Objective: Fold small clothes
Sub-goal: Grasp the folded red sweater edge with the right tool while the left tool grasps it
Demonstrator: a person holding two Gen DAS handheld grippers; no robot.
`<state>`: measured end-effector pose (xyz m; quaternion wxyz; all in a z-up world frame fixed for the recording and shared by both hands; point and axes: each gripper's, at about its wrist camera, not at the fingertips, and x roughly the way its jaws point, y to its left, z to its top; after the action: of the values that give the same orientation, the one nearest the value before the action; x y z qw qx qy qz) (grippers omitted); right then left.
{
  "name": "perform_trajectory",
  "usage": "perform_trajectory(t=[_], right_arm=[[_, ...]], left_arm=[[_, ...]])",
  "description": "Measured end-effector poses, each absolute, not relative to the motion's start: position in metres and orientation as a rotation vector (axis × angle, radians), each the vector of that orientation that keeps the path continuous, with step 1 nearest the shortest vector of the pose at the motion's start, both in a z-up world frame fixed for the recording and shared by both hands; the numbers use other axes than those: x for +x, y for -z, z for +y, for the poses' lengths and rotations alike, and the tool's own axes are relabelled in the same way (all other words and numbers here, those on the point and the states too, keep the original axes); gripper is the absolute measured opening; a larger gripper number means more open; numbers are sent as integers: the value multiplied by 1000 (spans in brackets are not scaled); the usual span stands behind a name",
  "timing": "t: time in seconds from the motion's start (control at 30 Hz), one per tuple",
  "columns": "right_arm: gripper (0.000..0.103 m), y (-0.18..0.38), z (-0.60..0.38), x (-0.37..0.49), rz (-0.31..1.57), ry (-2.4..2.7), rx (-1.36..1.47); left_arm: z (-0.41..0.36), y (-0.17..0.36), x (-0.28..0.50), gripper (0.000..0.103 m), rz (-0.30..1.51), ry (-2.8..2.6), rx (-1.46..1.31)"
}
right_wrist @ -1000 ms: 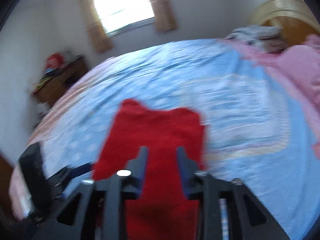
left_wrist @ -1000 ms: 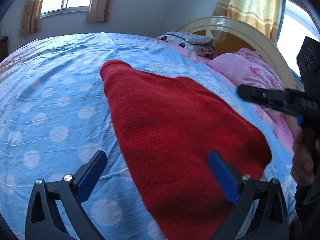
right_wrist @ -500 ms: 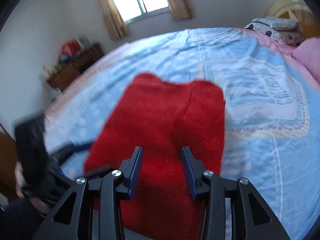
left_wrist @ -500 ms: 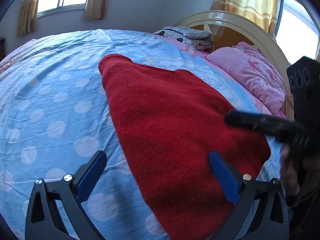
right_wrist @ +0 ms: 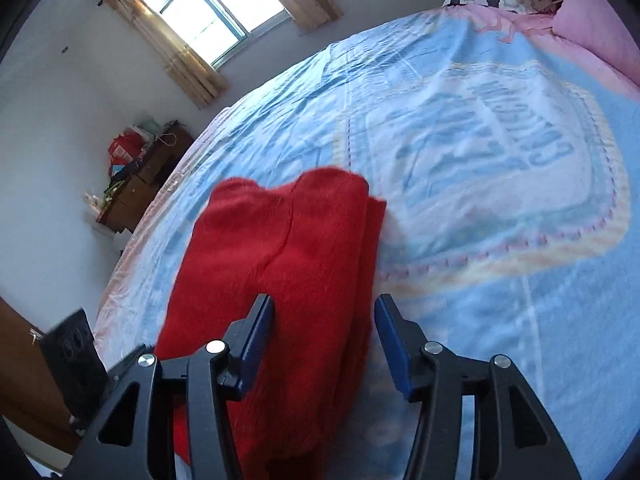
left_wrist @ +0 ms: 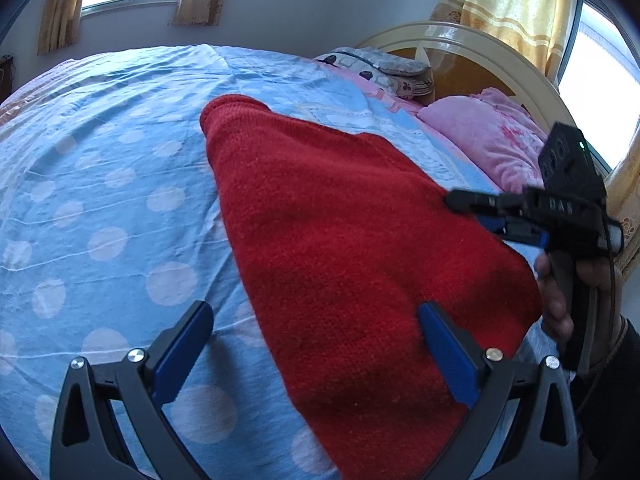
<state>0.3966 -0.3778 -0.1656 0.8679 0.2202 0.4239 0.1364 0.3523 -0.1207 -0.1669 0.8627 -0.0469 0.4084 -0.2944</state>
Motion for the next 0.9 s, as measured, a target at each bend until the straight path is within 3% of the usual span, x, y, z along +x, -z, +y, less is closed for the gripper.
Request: perform_trajectory(t=[0.17, 0.47, 0.67, 0.9], right_arm=[[61, 177, -388, 434, 924, -268, 509], [61, 198, -396, 455, 915, -323, 587], [47, 202, -390, 464, 908, -366, 588], [40, 208, -389, 461, 891, -374, 620]], left_arm=[[-120, 169, 354, 103, 869, 618, -112], [-120, 171, 357, 103, 880, 628, -130], [-122, 170, 357, 103, 880, 633, -124], [-123, 170, 356, 103, 880, 637, -121]])
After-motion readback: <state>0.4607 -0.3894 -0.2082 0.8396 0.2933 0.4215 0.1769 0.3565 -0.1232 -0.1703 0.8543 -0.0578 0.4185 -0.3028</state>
